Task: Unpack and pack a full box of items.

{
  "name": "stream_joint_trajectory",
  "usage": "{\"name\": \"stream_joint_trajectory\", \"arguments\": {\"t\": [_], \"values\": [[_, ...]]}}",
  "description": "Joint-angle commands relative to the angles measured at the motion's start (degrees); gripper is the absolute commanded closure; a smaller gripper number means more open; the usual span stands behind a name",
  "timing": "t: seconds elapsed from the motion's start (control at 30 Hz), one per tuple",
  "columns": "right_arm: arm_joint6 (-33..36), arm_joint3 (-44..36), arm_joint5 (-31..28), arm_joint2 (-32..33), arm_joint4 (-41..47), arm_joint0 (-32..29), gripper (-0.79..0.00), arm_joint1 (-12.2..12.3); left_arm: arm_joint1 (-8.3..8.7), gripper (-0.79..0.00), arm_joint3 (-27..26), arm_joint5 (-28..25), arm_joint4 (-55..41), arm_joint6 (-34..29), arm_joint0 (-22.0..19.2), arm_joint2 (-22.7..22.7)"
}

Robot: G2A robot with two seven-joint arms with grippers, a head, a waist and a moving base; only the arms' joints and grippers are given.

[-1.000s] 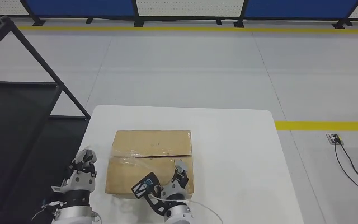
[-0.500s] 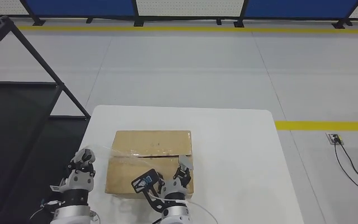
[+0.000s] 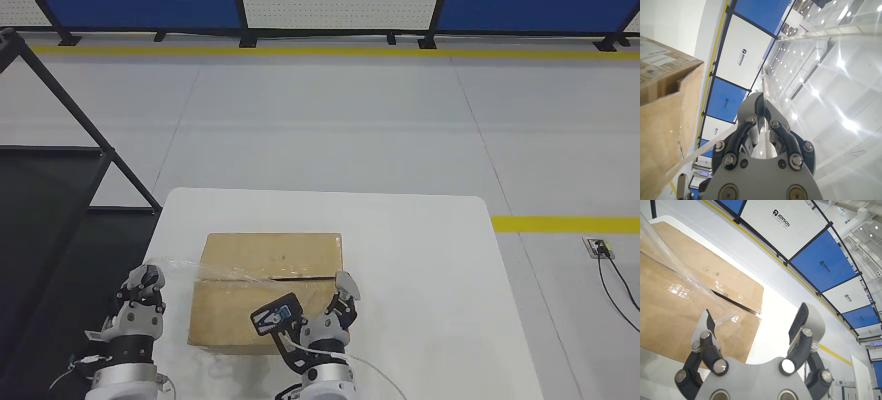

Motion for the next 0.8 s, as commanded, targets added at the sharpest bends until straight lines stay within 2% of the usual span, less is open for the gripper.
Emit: {"name": "stream_joint_trajectory", "arguments": {"t": [0.0,0.43,0.6,0.77], "values": [[-0.27,-0.40,-0.40,0.63,0.25,-0.29,-0.785,-0.12,0.01,0.000,0.04,0.09,-0.08,0.02,-0.06,-0.08],[-1.38,6.12,-6.06,0.69,4.06,2.57,-0.785,-2.12,0.05,0.000,-0.02,0.76,-0.24,0.11,-0.46,0.22],[-1.34,7.33,-2.91,0.98,2.86,3.72,-0.785,-3.04,0.07,0.000,0.00,0.81,-0.16,0.20,-0.55,0.19],[-2.32,5.95,-2.24,1.43,2.62,2.93,-0.785,-3.51,0.09,0.000,0.11,0.82,-0.20,0.15,-0.65,0.11]]}}
